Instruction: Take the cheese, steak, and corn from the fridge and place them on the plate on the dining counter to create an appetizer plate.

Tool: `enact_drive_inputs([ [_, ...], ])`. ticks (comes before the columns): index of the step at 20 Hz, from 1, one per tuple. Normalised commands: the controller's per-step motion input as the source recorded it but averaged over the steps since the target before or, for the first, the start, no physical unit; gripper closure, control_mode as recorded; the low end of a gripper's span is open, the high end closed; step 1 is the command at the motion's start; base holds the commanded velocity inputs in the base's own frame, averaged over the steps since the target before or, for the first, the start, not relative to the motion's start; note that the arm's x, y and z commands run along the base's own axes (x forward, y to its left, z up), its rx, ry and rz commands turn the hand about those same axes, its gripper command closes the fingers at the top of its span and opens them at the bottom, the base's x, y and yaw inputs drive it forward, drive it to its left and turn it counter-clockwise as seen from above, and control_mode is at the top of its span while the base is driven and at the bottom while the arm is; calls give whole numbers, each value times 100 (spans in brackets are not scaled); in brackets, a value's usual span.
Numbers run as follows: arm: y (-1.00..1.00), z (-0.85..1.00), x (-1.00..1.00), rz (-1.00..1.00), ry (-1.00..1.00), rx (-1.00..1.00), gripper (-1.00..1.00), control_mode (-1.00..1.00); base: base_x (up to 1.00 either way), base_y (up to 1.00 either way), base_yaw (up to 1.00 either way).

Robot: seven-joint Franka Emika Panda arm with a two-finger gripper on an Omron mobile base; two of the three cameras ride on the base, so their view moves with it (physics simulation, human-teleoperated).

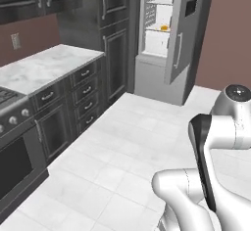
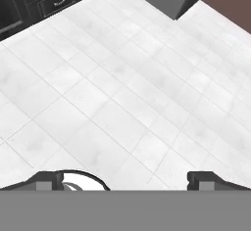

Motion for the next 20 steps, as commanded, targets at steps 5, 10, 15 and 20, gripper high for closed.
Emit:
enact_drive_inputs([
  [5, 0, 0, 0, 0, 0, 0, -100, 100, 100, 22, -9],
  [10, 0, 0, 0, 0, 0, 0, -100, 100, 100, 1, -13],
  [15, 0, 0, 0, 0, 0, 0, -100, 100, 100, 4, -13],
  [20, 0, 0, 0, 0, 0, 0, -100, 100, 100, 20, -13],
])
